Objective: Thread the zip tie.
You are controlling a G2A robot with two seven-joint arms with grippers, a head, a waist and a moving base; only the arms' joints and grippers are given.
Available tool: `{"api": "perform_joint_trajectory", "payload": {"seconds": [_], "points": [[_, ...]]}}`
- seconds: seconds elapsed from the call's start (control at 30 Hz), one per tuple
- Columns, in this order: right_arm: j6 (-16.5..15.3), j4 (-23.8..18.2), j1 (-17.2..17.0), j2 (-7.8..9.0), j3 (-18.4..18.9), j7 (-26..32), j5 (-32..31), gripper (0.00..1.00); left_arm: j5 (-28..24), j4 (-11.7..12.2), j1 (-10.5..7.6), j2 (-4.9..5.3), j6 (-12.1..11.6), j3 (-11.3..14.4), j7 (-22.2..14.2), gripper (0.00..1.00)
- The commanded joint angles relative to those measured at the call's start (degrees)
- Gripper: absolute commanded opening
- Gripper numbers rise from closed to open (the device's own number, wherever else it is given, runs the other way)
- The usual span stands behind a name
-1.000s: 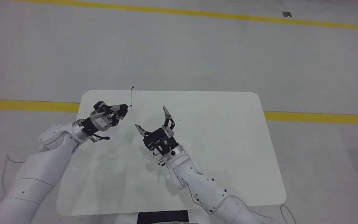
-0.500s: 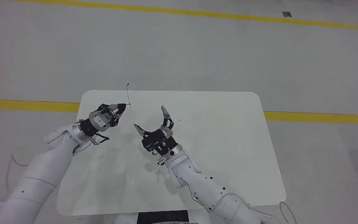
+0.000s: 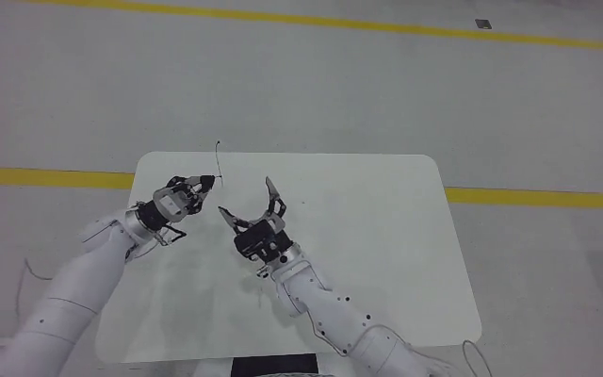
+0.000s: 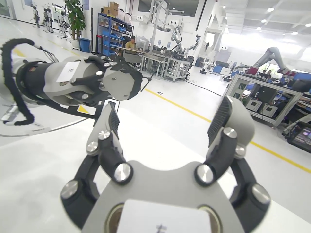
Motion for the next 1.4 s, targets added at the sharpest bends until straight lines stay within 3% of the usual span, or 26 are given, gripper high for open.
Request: {"api": "perform_joint_trajectory", "payload": {"seconds": [0.0,0.13,0.4,0.67,1.37], "points": [[0.0,0.65,0.44,-0.44,-0.47,-0.07,0.0,0.35,0.0,0.0,0.0,0.0,0.0,0.0,0.0,0.0],[0.0,2.22,1.47,-1.44,-1.36,-0.24,0.0,0.24,0.0,0.0,0.0,0.0,0.0,0.0,0.0,0.0],[0.0,4.87,3.22,-2.74,-1.98,-0.54,0.0,0.13,0.0,0.0,0.0,0.0,0.0,0.0,0.0,0.0],[0.0,5.79,3.46,-3.56,-2.3,-0.62,0.0,0.2,0.0,0.0,0.0,0.0,0.0,0.0,0.0,0.0],[0.0,6.68,4.09,-4.63,-2.26,-1.46,0.0,0.18,0.0,0.0,0.0,0.0,0.0,0.0,0.0,0.0]]}}
